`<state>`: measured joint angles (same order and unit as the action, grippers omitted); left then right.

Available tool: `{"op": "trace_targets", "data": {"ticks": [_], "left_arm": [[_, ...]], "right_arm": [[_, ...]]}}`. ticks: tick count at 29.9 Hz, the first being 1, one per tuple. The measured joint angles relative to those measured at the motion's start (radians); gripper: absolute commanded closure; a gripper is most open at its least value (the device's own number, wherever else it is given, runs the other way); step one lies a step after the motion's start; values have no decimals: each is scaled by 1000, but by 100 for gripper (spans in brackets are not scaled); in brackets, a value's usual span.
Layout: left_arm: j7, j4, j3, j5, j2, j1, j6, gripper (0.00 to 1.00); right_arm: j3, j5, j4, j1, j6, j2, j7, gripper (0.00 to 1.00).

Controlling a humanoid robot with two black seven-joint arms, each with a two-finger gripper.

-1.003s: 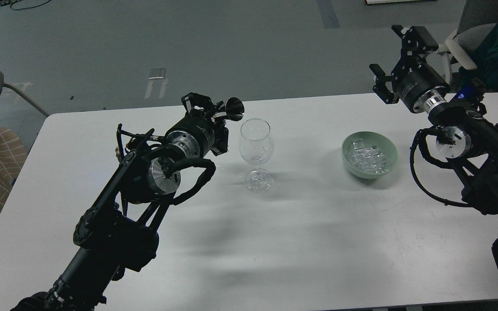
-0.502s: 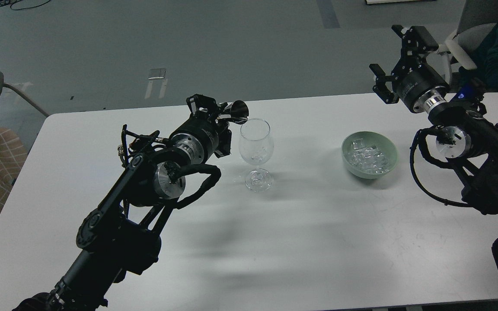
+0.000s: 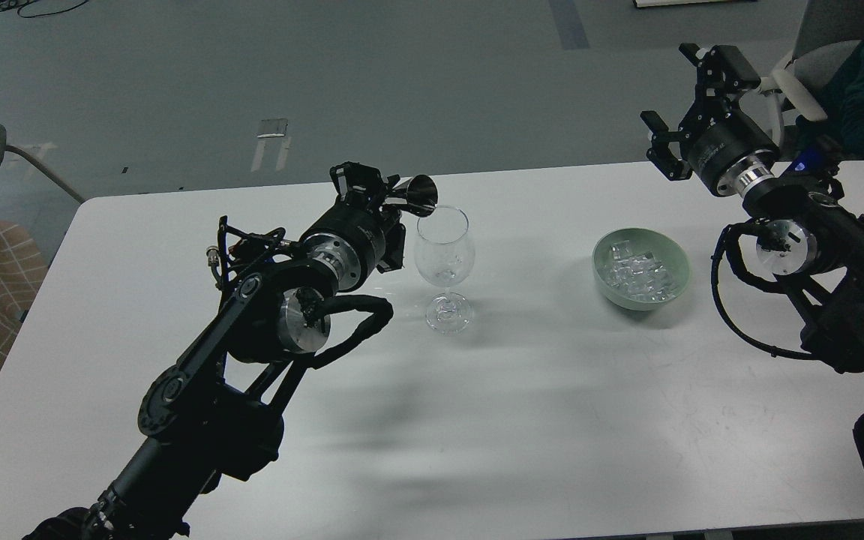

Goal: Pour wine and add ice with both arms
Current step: 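Tilt the jigger over the wine glass with the left gripper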

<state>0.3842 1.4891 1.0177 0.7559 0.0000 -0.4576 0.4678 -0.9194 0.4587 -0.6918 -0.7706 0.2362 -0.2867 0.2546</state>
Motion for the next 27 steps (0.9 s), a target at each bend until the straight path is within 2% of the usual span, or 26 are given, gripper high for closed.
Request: {"op": "trace_targets", "data": {"ticks": [27], "left_arm": [[-54,-1,-60,169,0,9,0,100]], "right_arm": [[-2,0,-1,13,-3,1,0,0]]}}
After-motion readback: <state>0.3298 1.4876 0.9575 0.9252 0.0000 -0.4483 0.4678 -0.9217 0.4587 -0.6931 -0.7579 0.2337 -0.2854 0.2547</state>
